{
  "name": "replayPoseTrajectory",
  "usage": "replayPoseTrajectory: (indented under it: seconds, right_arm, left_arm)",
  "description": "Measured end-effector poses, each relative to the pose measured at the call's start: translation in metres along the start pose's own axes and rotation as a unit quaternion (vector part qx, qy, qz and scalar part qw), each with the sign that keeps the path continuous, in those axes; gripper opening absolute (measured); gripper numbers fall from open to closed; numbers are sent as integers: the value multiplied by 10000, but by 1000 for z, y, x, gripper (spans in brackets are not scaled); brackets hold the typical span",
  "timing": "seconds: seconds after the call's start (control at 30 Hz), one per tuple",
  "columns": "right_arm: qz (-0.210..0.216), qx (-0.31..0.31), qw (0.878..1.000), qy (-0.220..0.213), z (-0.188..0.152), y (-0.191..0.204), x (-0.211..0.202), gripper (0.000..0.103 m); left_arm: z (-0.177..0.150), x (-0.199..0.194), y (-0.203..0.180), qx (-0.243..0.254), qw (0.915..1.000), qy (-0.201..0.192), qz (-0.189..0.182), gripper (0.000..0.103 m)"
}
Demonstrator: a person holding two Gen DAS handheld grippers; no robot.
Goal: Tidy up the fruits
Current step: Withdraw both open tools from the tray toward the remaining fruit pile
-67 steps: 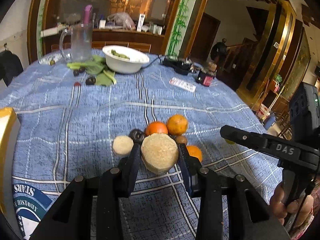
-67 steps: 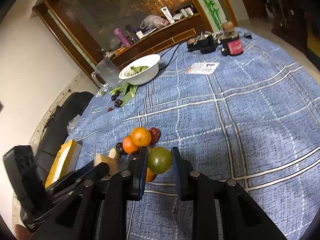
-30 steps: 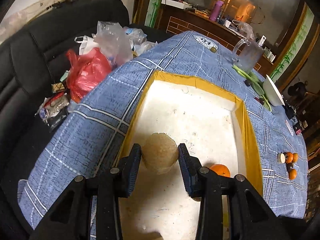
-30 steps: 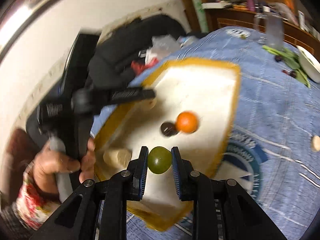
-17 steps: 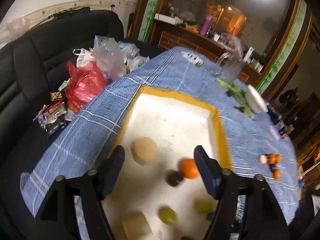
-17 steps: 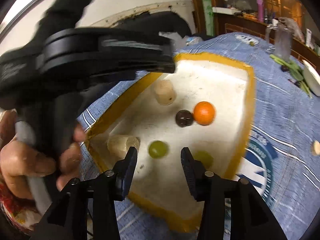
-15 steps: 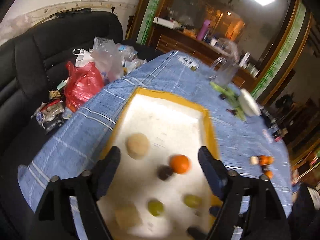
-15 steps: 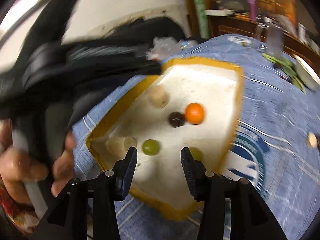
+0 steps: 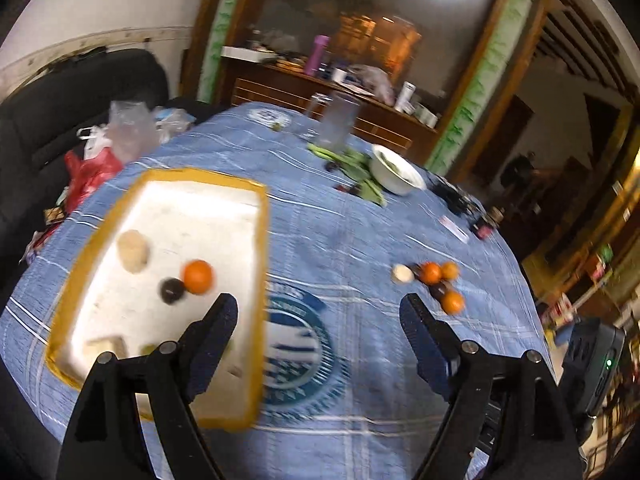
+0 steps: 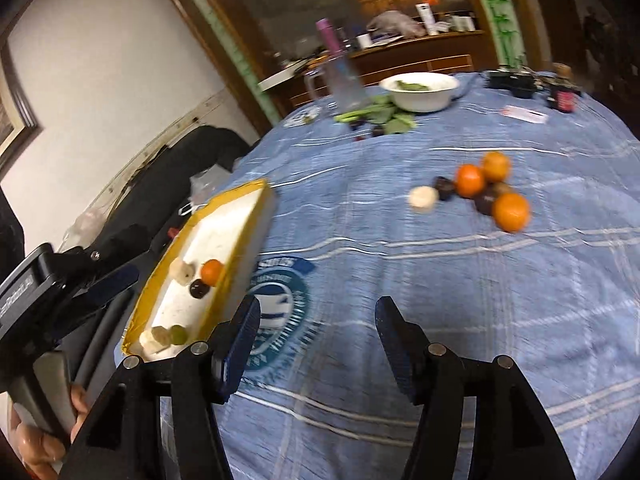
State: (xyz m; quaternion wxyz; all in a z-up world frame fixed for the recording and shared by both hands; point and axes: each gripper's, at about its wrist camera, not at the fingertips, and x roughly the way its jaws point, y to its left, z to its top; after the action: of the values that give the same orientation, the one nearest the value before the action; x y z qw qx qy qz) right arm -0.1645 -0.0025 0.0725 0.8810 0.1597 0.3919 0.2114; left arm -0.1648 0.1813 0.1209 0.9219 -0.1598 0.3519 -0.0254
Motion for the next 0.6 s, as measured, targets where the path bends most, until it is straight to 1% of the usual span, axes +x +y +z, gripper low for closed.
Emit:
replayPoseTrajectory:
  seconds: [0.07,0.1,0.17,0.23,0.3,0.33,0.4,0.5,0.6]
  right_arm:
    - [-22,65,10000,-61,-3,-5,-13,64]
    - [-59,93,9999,-107,-4,-10,-19,64]
    - [-153,143,9996,-167,-3,-17,-23,64]
    - [-269,223,9992,-204,-3,-24,-28,64]
    - [-430,264,9984,-269,-3,-32,-36,64]
    - [-547,304,9976,-295,-3,-37,-40,64]
    - [-624,433,9966,-326,-4,-47,-46,64]
    - [-708,585,9953,-299,-8,-57,-50,64]
    - [-861,576,9941,-313,-12,-61,-55,64]
  left_arm:
    - [-6,-1,-16,82,9999,42,-82,83]
    - [-9,-2,-26,132,9998,29,-147,83]
    - [-13,-4,-41,305,9994,-57,-148,83]
    - [-18,-8,-51,488,9987,-124,-78,83]
    - [-21,-12,-59,614,9979,-197,-116,83]
    - [-22,-14,-61,643,9975,-240,-160,83]
    - [-24,-16,-62,626,9974,-313,-182,84]
    - [-27,-10,-62,539,9979,-175,-328,84]
    - [-31,0,-65,489,9976,46,-485,84]
